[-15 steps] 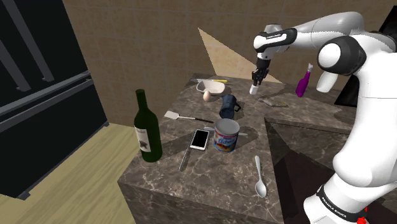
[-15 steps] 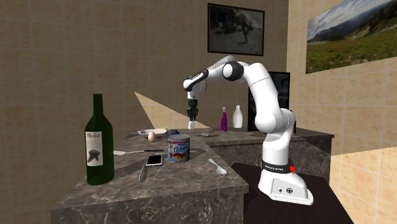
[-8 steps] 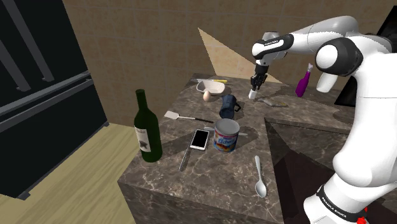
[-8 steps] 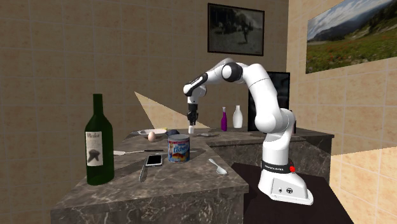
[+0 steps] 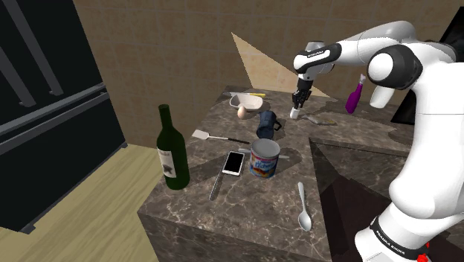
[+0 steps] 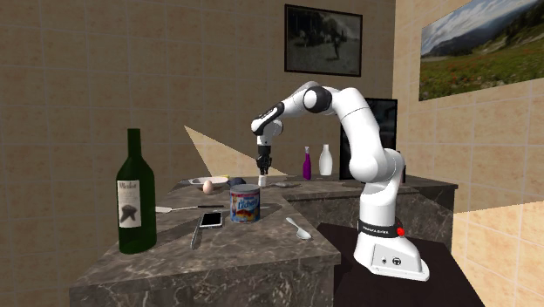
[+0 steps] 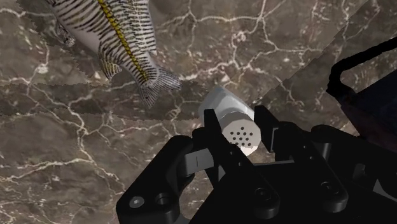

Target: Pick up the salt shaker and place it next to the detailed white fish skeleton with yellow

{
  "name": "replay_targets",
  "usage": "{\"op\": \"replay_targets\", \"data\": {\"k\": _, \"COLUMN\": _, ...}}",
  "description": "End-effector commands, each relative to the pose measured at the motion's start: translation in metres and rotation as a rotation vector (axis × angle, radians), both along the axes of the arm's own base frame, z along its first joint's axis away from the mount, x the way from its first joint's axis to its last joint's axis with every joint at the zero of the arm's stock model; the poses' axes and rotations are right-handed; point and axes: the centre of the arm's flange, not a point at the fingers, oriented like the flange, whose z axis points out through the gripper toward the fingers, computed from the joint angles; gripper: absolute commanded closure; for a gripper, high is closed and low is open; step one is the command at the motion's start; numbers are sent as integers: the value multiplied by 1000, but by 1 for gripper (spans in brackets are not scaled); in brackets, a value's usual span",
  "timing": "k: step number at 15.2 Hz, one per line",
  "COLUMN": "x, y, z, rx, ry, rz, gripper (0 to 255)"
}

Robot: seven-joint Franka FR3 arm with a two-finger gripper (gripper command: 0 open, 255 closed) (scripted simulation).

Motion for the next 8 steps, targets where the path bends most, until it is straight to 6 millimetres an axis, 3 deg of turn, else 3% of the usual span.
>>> {"op": "replay_targets", "data": {"k": 1, "x": 0, "y": 0, "z": 0, "rx": 0, "ry": 0, "rz": 0, "gripper": 255}}
{"op": "replay_targets", "data": {"k": 2, "x": 0, "y": 0, "z": 0, "rx": 0, "ry": 0, "rz": 0, "gripper": 255}}
{"op": "replay_targets", "data": {"k": 3, "x": 0, "y": 0, "z": 0, "rx": 0, "ry": 0, "rz": 0, "gripper": 0}}
{"op": "replay_targets", "data": {"k": 8, "x": 0, "y": 0, "z": 0, "rx": 0, "ry": 0, "rz": 0, "gripper": 0}}
